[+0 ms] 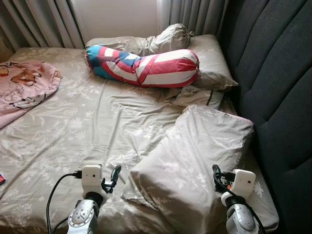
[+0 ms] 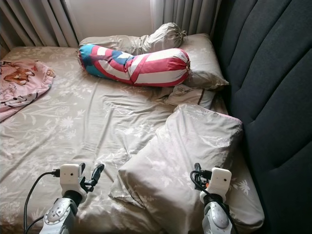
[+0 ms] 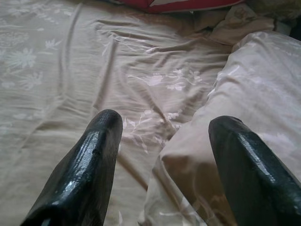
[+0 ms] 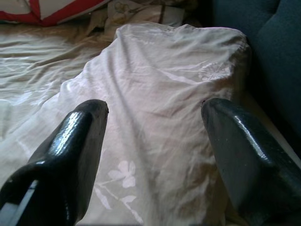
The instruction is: Clean up the room
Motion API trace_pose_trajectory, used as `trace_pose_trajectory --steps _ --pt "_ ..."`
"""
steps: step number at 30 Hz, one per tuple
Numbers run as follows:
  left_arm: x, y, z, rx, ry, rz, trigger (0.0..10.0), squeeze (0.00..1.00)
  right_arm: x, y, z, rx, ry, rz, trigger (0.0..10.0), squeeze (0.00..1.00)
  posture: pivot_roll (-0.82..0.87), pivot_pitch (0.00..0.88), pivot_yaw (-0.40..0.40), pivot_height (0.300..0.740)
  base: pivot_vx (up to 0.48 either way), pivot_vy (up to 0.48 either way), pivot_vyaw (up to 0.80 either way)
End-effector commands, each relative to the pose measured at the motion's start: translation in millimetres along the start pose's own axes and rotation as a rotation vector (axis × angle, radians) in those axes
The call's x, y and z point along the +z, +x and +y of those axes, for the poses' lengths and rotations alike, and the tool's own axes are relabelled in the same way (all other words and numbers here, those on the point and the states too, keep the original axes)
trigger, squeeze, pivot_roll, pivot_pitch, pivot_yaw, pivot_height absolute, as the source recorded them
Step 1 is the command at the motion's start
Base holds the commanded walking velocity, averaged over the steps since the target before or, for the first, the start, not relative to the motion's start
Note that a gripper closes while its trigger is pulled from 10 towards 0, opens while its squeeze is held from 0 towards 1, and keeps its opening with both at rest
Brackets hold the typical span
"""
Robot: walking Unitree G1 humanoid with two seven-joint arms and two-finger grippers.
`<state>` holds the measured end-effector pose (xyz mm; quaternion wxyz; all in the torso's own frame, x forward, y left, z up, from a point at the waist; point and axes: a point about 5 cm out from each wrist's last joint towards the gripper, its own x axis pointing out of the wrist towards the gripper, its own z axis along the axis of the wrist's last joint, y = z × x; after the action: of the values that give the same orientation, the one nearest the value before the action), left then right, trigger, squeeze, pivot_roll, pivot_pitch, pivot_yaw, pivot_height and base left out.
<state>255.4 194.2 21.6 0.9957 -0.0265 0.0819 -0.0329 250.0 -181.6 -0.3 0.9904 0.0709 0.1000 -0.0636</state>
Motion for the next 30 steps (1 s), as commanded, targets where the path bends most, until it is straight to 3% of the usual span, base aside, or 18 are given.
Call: trace_pose_trajectory --steps 1,9,13,30 --pt "-2 -2.2 1.2 0.005 -0.002 0.012 10.0 0.0 -4 -3.6 0.2 0.005 -0.006 0.011 10.0 0.0 -0.06 0.092 -0.026 0.673 0.0 0.0 0.0" --pt "0 -1.9 1.5 0.005 -0.001 0.013 10.0 0.0 -10 -3.7 4.4 0.016 -0.001 0.058 10.0 0.0 -0.06 0.094 -0.024 0.673 0.0 0.0 0.0" --pt "0 -1.4 2.1 0.007 -0.002 0.013 10.0 0.0 -10 -3.4 5.1 0.024 -0.003 0.058 10.0 0.0 -0.06 0.094 -0.023 0.649 0.0 0.0 0.0" --pt "7 4.5 -0.9 -0.004 -0.008 0.007 10.0 0.0 -12 -3.7 12.5 0.089 0.026 0.064 10.0 0.0 -0.06 0.089 -0.025 0.649 0.0 0.0 0.0"
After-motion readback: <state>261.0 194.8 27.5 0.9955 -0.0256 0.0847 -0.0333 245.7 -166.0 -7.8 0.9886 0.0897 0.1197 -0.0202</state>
